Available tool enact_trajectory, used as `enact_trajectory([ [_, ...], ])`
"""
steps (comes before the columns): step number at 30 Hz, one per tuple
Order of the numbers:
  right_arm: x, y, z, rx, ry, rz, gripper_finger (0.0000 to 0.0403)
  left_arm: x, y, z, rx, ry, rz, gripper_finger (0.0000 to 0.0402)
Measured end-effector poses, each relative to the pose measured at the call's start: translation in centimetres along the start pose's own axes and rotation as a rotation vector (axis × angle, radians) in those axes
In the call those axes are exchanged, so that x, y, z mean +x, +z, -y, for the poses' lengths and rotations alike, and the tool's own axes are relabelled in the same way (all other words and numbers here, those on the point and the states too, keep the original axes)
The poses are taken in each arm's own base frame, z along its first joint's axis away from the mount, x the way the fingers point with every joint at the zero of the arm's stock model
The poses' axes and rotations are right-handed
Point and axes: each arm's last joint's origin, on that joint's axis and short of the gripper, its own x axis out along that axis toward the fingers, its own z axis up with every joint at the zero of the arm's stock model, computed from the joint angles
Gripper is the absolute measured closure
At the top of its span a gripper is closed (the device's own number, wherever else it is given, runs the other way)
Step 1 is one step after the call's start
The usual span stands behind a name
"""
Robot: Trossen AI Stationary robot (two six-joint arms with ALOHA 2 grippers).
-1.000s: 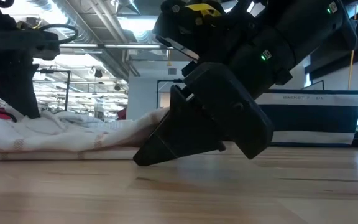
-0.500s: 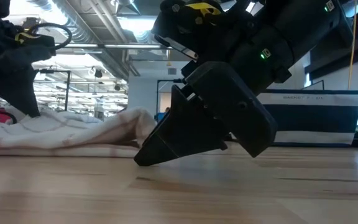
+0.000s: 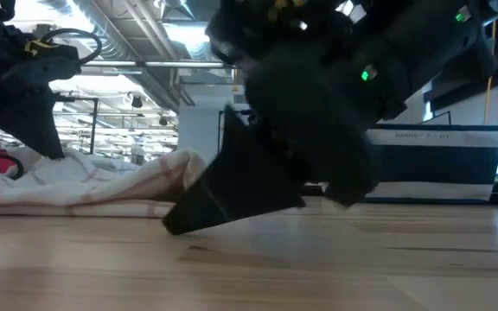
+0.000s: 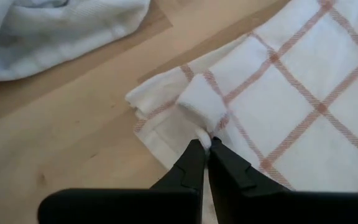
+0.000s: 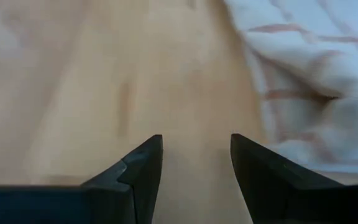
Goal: Fold towel
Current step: Fold the white patterned towel
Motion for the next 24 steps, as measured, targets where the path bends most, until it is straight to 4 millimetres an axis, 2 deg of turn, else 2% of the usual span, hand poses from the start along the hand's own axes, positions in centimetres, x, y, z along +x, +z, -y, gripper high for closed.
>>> enact_trajectory([
  [9, 0.9, 1.4, 2.4, 0.330, -0.091, 0.111, 0.0210, 0.0, 0.0, 0.7, -0.005, -0.065, 0.002, 0.0392],
  [22, 1.2, 1.7, 3.1, 0.388, -0.168, 0.172, 0.0210, -0.1, 0.0, 1.2, -0.016, -0.107, 0.003, 0.0395],
  [24, 1.7, 1.2, 3.3, 0.380, -0.173, 0.150, 0.0210, -0.1, 0.0, 1.3, -0.015, -0.113, 0.003, 0.0395],
])
